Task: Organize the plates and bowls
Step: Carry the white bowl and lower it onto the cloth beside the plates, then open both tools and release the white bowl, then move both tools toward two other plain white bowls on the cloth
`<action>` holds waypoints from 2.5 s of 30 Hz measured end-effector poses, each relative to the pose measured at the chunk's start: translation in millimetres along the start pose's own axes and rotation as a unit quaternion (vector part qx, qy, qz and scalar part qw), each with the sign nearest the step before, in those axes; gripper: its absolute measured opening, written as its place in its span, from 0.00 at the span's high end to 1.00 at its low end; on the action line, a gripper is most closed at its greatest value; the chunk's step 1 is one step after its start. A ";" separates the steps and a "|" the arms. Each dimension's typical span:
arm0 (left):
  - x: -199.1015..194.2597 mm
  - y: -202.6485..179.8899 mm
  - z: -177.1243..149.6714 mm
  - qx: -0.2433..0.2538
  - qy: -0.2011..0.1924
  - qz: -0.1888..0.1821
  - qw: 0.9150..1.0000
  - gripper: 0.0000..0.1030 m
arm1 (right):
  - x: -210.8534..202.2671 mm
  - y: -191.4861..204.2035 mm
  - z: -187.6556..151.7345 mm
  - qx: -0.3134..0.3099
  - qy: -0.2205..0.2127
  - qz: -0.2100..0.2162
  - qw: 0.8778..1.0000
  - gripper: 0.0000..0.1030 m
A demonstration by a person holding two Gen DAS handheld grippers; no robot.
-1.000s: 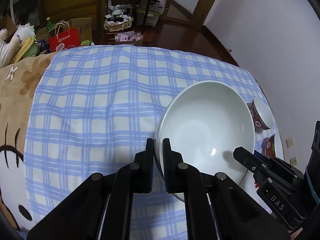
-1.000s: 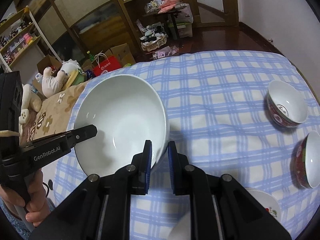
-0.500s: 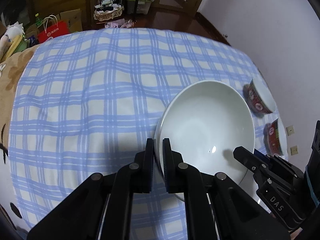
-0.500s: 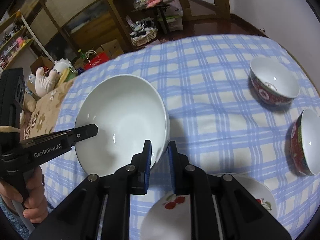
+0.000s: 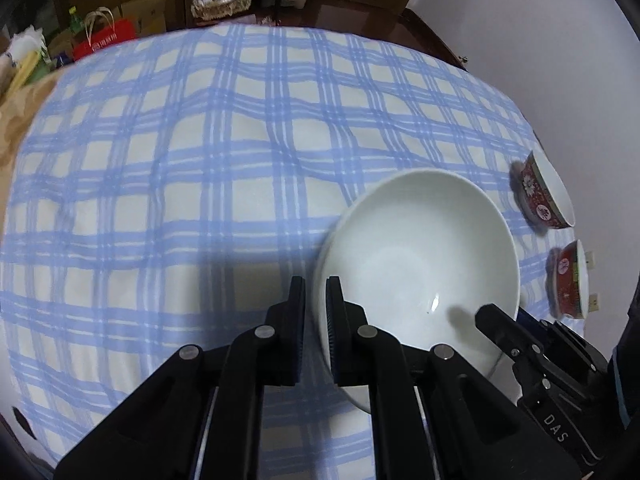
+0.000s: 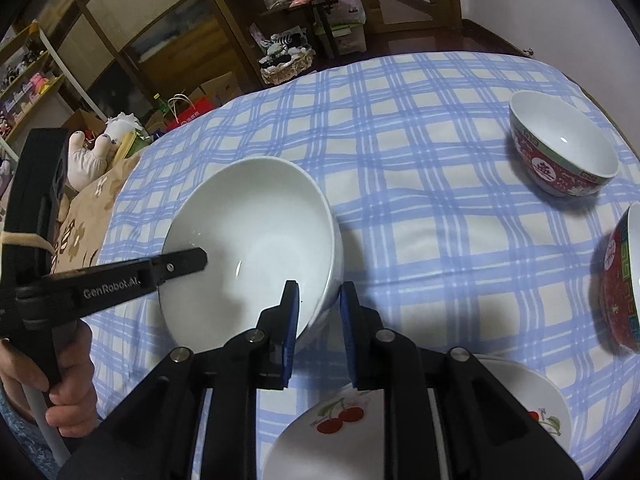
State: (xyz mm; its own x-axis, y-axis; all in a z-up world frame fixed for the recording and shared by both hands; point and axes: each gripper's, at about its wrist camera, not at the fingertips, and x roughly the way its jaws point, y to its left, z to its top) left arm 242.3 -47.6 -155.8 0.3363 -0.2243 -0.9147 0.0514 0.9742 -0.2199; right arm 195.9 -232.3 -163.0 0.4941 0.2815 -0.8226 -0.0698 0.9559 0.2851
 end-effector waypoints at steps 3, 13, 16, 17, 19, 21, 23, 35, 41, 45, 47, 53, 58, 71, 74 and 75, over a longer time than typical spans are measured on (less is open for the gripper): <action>-0.5 1.4 0.8 -0.004 0.002 -0.002 1.000 0.90 | -0.2 -1.8 -0.2 0.007 -0.002 0.006 1.000 0.79; -11.9 9.1 -1.4 -0.005 -0.006 -0.001 1.000 0.84 | -6.3 -4.0 2.3 0.012 -0.005 0.007 1.000 0.79; -15.3 7.9 -2.5 0.001 -0.010 0.002 1.000 0.83 | -11.3 -7.4 2.0 0.016 -0.008 0.007 1.000 0.79; -14.7 6.7 -2.6 0.002 -0.011 0.004 1.000 0.82 | -12.9 -8.1 2.2 0.016 -0.009 0.007 1.000 0.78; -16.4 5.4 -3.6 0.008 -0.014 0.009 1.000 0.81 | -15.9 -9.0 2.7 0.017 -0.012 0.006 1.000 0.78; -18.6 4.4 -4.8 0.014 -0.017 0.016 1.000 0.78 | -19.7 -10.4 2.8 0.019 -0.016 0.005 1.000 0.77; -20.7 2.8 -5.8 0.016 -0.021 0.019 0.999 0.73 | -23.9 -12.2 3.0 0.021 -0.019 0.004 1.000 0.77; -52.4 -9.4 -13.1 0.056 -0.070 0.070 0.994 0.25 | -65.9 -31.6 13.9 0.020 -0.045 -0.038 0.998 0.54; -58.4 -18.1 -9.2 0.070 -0.077 0.081 0.991 0.16 | -96.6 -54.8 18.6 0.044 -0.067 -0.083 0.993 0.24; -68.4 -28.3 -6.5 0.074 -0.086 0.079 0.990 0.14 | -111.2 -71.5 18.5 0.060 -0.077 -0.110 0.989 0.12; -75.1 -36.3 -5.1 0.079 -0.088 0.070 0.990 0.13 | -115.9 -78.6 17.4 0.066 -0.081 -0.109 0.989 0.11; -89.7 -69.8 -1.3 0.111 -0.096 0.058 0.987 0.13 | -129.7 -101.9 11.8 0.077 -0.087 -0.123 0.986 0.10; -101.4 -102.4 -1.2 0.129 -0.109 0.036 0.985 0.13 | -149.3 -116.2 10.3 0.081 -0.110 -0.138 0.981 0.10; -99.4 -208.2 -1.1 0.192 -0.147 -0.019 0.970 0.13 | -186.3 -155.4 3.0 0.106 -0.148 -0.182 0.966 0.10; -90.0 -229.3 -1.6 0.209 -0.145 -0.028 0.967 0.13 | -188.8 -167.5 0.2 0.116 -0.150 -0.187 0.964 0.10; -87.2 -233.2 -1.7 0.212 -0.144 -0.032 0.966 0.13 | -188.9 -172.2 -0.7 0.122 -0.152 -0.187 0.963 0.10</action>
State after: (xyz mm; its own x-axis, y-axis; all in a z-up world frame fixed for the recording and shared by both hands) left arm 199.4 -255.3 -25.3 0.5645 -0.3279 -0.7575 0.4407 0.8957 -0.0592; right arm 114.1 -450.1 -57.0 0.6787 -0.1513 -0.7187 0.3492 0.9274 0.1345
